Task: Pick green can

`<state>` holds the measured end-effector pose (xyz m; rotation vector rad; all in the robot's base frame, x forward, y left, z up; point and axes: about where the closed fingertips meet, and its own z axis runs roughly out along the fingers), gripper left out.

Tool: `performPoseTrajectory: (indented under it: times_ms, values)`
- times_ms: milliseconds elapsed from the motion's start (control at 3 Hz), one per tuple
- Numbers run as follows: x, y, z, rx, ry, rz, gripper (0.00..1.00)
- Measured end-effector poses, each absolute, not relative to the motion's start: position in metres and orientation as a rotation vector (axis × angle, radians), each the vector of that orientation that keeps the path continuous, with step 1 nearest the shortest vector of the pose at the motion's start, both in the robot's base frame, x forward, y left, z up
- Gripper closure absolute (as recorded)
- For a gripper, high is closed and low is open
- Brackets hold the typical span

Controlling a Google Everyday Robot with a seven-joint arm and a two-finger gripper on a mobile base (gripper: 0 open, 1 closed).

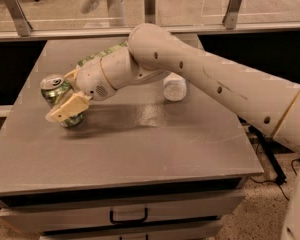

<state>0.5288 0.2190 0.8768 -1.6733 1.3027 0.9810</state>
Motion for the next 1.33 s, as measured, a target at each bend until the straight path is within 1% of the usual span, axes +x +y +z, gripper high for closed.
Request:
performPoseTrajectory:
  times_ms: [333, 667, 1000, 1333]
  values:
    - [0.530, 0.229, 0.879, -1.701, 1.266, 1.000, 0.63]
    - [0.534, 0.227, 0.907, -1.638, 1.189, 0.991, 0.85]
    - [0.539, 0.199, 0.957, -1.512, 1.100, 0.931, 1.00]
    - [0.539, 0.195, 0.957, -1.511, 1.100, 0.927, 1.00]
